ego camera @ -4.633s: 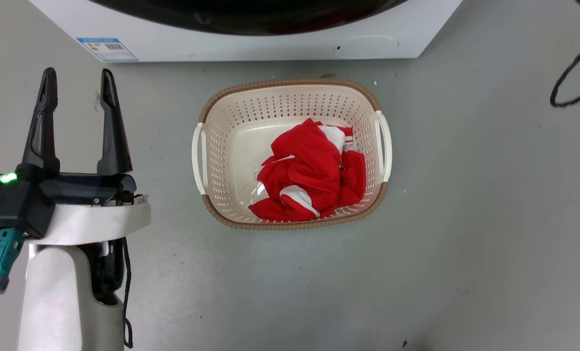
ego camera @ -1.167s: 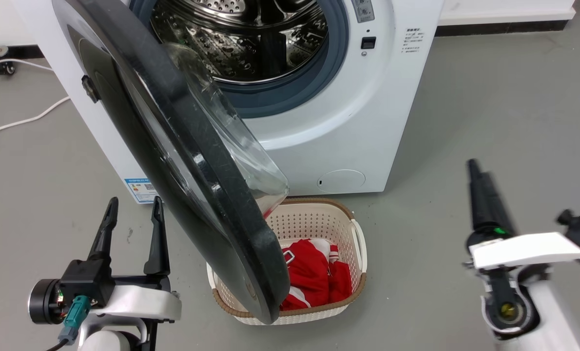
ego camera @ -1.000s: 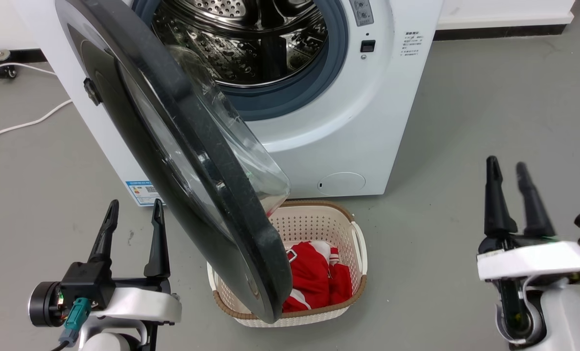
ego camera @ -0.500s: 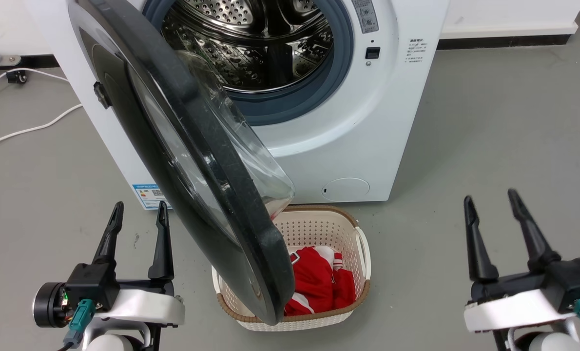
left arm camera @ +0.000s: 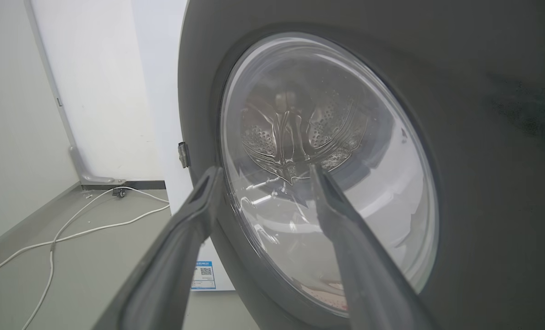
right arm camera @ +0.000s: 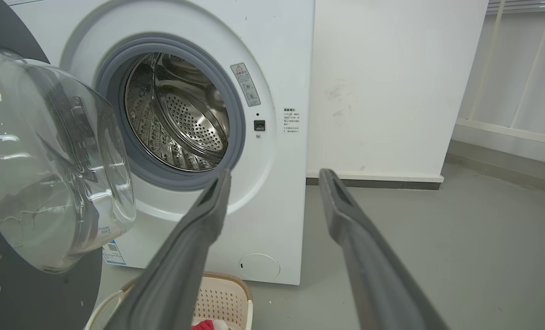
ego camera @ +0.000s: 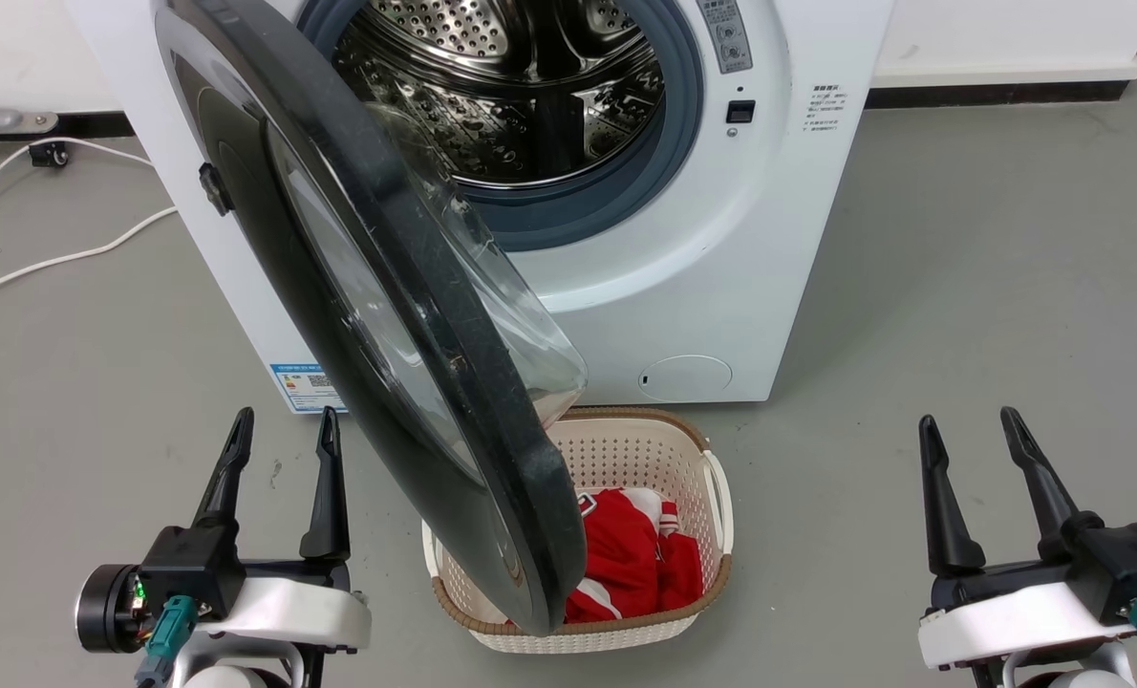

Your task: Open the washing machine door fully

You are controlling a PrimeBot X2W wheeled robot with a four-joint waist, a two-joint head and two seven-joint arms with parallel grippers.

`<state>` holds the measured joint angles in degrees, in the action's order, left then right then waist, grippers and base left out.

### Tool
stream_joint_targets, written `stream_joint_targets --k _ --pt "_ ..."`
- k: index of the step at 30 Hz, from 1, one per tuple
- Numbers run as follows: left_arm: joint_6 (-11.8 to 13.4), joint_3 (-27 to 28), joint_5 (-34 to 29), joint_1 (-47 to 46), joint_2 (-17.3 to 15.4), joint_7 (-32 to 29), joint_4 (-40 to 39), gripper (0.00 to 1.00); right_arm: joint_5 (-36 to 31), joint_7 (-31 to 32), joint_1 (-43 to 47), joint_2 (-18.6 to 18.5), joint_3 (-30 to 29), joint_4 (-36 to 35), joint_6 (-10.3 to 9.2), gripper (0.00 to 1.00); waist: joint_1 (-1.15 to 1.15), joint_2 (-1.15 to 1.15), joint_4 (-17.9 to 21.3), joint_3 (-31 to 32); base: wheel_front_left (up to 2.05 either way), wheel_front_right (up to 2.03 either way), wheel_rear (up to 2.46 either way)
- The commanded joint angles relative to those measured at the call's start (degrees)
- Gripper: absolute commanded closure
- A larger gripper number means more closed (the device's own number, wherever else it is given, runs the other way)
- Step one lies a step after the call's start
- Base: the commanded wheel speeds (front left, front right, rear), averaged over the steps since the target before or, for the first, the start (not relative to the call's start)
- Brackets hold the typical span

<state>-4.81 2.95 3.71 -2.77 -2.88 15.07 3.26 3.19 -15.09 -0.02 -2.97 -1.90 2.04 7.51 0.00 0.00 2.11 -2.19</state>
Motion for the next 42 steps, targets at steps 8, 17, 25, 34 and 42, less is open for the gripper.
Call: stream_joint_targets --k 8,17,25,34,42 --pt "-0.2 0.0 -0.3 0.1 0.0 0.1 0.0 0.74 -0.1 -0.1 -0.7 0.2 -0.4 0.2 -0.04 0.00 0.00 0.00 0.1 -0.1 0.00 0.00 0.00" --pt "-0.5 0.1 -0.1 -0.7 0.0 0.1 -1.4 1.00 -0.6 -0.1 -0.7 0.2 -0.1 0.1 -0.04 0.00 0.00 0.00 0.1 -0.4 0.00 0.00 0.00" --pt "0.0 1.5 0.1 -3.1 0.0 0.1 -10.3 1.00 -0.5 -0.1 -0.5 0.2 0.0 0.2 -0.04 0.00 0.00 0.00 -0.2 -0.4 0.00 0.00 0.00" --pt "-0.3 0.5 -1.8 -6.3 0.0 0.1 -29.0 1.00 0.0 -0.1 -0.6 0.2 0.1 0.6 -0.04 0.00 0.00 0.00 -0.3 -0.4 0.00 0.00 0.00" --pt "-1.7 -10.0 -4.8 -4.4 -1.0 0.1 -35.7 1.00 0.4 -0.1 -0.6 0.2 -0.1 1.3 -0.04 0.00 0.00 0.00 0.3 0.1 0.00 0.00 0.00"
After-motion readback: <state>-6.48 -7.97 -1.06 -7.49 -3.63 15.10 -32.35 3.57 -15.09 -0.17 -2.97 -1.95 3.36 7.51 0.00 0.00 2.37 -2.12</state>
